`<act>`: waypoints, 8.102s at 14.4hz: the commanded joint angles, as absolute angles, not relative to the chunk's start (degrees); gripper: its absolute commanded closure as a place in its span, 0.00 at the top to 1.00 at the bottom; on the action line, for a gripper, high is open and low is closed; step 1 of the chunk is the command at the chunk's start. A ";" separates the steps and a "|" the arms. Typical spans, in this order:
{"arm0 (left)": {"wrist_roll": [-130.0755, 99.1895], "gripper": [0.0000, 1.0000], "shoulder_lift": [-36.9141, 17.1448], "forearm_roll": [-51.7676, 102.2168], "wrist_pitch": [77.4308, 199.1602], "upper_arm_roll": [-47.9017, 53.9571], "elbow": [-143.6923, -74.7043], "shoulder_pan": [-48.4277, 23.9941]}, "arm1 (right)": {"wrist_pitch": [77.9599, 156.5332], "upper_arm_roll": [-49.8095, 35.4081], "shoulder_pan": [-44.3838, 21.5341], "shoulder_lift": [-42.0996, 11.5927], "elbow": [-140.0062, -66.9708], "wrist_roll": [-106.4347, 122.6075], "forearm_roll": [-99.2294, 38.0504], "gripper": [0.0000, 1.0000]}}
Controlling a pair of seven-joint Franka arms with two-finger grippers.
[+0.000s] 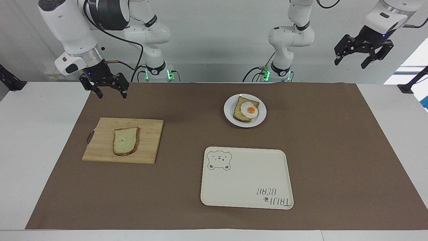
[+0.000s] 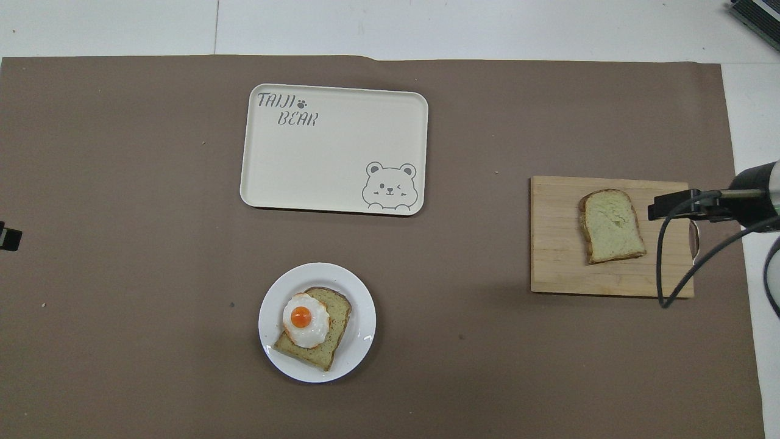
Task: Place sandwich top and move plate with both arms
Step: 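Reach the right gripper toward the bread slice on the wooden board, then close the right gripper on the bread slice's edge, then lift the bread slice and carry it over the egg toast plate, then lower the bread onto the egg toast and open the right gripper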
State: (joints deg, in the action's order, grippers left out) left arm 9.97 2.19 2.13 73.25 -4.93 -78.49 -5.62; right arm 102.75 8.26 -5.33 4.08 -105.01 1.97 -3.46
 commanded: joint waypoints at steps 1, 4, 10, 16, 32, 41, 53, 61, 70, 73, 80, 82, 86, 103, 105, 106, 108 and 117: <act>9.05 1.00 3.78 2.81 73.04 -5.10 -80.42 -6.06 | 106.87 8.26 -3.52 1.68 -107.75 6.76 -5.10 1.00; 8.96 1.00 3.78 2.72 73.04 -5.10 -80.42 -6.06 | 109.94 8.26 -0.54 -1.92 -108.19 12.55 -6.33 1.00; 9.05 1.00 3.87 2.73 72.95 -5.01 -80.42 -6.06 | 118.20 8.17 1.67 -6.75 -112.14 18.01 -7.82 1.00; 9.05 1.00 4.75 2.72 73.21 -5.01 -81.82 -6.24 | 123.91 8.17 2.37 -11.77 -113.90 21.79 -7.82 1.00; 8.96 1.00 4.92 2.81 73.48 -5.01 -82.00 -6.24 | 127.35 8.17 5.10 -15.82 -116.10 28.21 -13.71 0.90; 8.96 1.00 4.92 2.81 73.56 -4.92 -82.00 -6.24 | 127.00 8.26 4.83 -15.82 -116.10 24.79 -16.26 0.00; 8.96 1.00 5.19 2.81 73.83 -4.92 -82.44 -6.33 | 115.06 7.65 4.75 -13.89 -108.29 25.49 -16.43 0.00; 8.96 1.00 5.19 2.81 73.74 -4.92 -82.44 -6.33 | 105.21 1.68 3.87 -9.85 -103.89 15.76 -16.52 0.00; 8.96 1.00 5.19 2.81 73.74 -4.92 -82.44 -6.33 | 104.24 -4.39 -5.61 -8.70 -103.80 -2.61 -15.73 0.00; 8.96 1.00 5.19 2.81 73.48 -4.92 -82.44 -6.33 | 104.76 -4.48 -10.45 -7.56 -104.77 -8.25 -15.82 0.00; 8.96 1.00 5.19 2.81 73.39 -4.92 -82.44 -6.24 | 110.21 -4.66 -20.73 -7.12 -105.47 -14.83 -16.70 0.00; 8.96 1.00 5.19 2.81 73.30 -4.92 -82.44 -6.24 | 111.09 -4.92 -23.54 -7.29 -105.99 -18.18 -17.40 0.00; 8.96 1.00 5.19 2.81 73.30 -4.92 -82.44 -6.24 | 118.20 -5.01 -29.69 -7.20 -109.42 -28.19 -17.49 0.00; 8.88 1.00 5.27 2.81 73.04 -4.92 -82.44 -6.24 | 133.68 -5.01 -41.66 -15.99 -112.76 -36.48 -17.58 0.00; 8.79 1.00 5.27 2.81 72.86 -4.92 -82.44 -6.24 | 133.77 -5.01 -41.66 -16.00 -113.20 -36.56 -17.58 0.00; 8.70 1.00 5.27 2.81 72.86 -4.92 -82.44 -6.24 | 133.68 -5.01 -41.66 -15.91 -113.29 -37.00 -17.67 0.00; 8.18 1.00 5.27 2.81 72.95 -4.92 -82.44 -6.24 | 133.68 -5.01 -41.66 -16.00 -113.29 -37.09 -19.33 0.00; 7.65 1.00 5.36 2.81 72.08 -5.01 -82.35 -6.15 | 132.10 -4.66 -40.78 -16.18 -111.62 -35.42 -19.78 1.00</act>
